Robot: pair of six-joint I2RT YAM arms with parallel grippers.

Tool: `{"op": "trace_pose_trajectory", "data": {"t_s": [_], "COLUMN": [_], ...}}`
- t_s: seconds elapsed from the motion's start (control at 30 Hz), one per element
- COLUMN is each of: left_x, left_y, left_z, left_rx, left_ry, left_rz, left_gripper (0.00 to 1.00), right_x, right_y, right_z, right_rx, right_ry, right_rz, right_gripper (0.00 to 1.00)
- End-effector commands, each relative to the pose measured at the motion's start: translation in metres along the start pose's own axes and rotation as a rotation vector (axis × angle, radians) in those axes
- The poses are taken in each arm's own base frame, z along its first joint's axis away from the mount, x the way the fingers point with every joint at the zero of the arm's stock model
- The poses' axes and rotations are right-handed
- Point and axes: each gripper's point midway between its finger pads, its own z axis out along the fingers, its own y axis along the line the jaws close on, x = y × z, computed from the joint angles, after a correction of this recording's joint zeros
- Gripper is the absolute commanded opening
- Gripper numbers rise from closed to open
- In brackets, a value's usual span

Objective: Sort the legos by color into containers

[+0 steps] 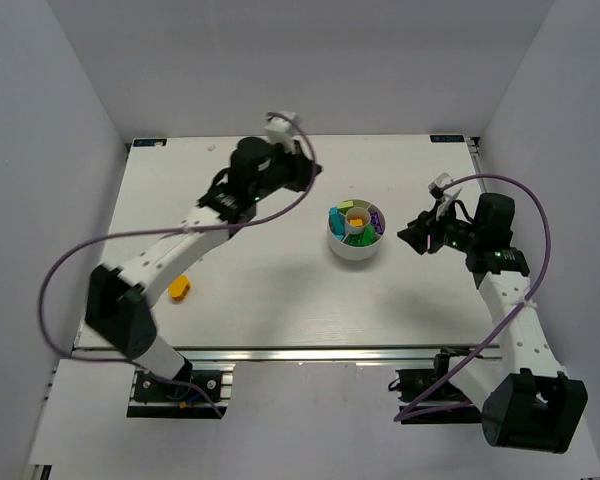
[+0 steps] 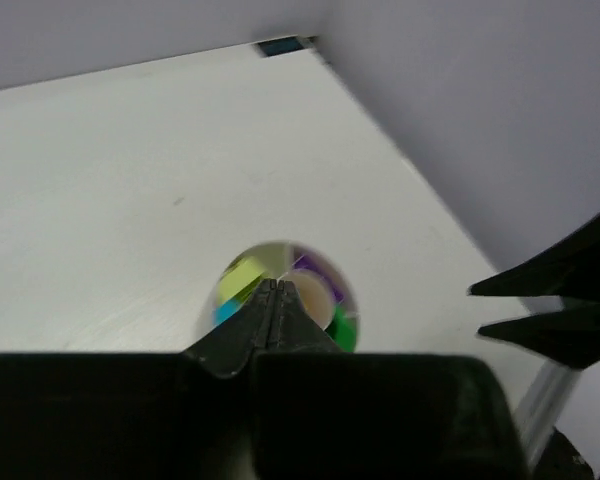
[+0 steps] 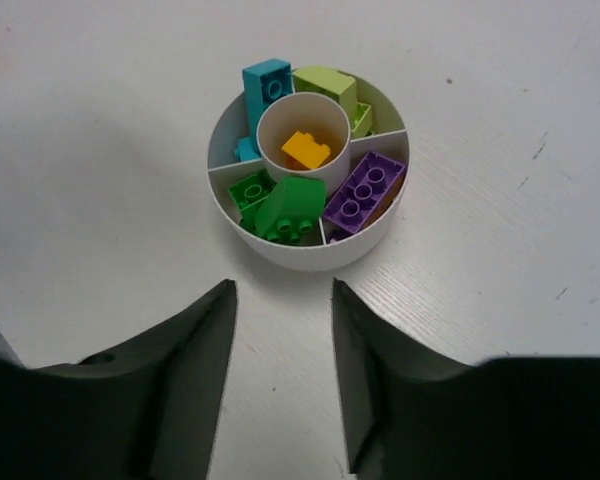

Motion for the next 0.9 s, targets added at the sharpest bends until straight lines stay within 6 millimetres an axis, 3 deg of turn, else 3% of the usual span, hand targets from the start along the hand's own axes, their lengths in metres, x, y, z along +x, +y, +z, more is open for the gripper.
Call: {"op": "trace_pose_trajectory", "data": {"t_s": [0.0,0.03,0.07,0.1,0.13,0.17,0.2,0.33,0.47,0.6,0.87], "left_x": [0.059,0.071,0.086,0.101,0.108,0.103,0.124,0.146,0.179,0.196,0.226], "left_y": [0.089,0.1,0.109,0.122,0.134,0.133,0.146,0.17,0.197,0.215,0.234], "left_z": [-0.097,-0.119,-0.152,-0.179,-0.201,-0.221,-0.245,-0.29,-0.318,-0.33,-0.325], "left_rx": [-0.547,-0.624,-0.7,-0.798,-0.882,-0.91,-0.993,-1.156,-1.264,-1.279,-1.217], "left_ry": [0.159,0.178,0.184,0.203,0.196,0.159,0.203,0.297,0.434,0.499,0.67], "left_rz": [-0.144,-0.17,-0.192,-0.246,-0.253,-0.269,-0.283,-0.306,-0.343,-0.373,-0.422], "left_gripper": [0.07,0.17,0.4,0.55,0.68,0.9,0.98,0.98,0.98,0.98,0.98], "right_x": [-0.017,-0.017,-0.018,-0.019,-0.019,-0.017,-0.018,-0.017,-0.018,-0.018,-0.02], "right_y": [0.007,0.01,0.01,0.009,0.008,0.007,0.015,0.017,0.022,0.022,0.023], "right_z": [-0.002,0.0,0.0,0.002,0.002,0.003,0.008,0.01,0.01,0.01,0.009], "right_rx": [-0.027,-0.031,-0.025,-0.015,-0.008,-0.005,-0.033,-0.041,-0.059,-0.06,-0.061], "right_ry": [-0.011,-0.009,-0.009,-0.007,-0.003,0.003,0.008,0.019,0.016,0.014,0.008], "right_rz": [-0.065,-0.061,-0.061,-0.063,-0.05,-0.044,-0.055,-0.049,-0.051,-0.05,-0.06], "right_gripper": [0.45,0.38,0.26,0.22,0.2,0.2,0.24,0.33,0.39,0.4,0.42]}}
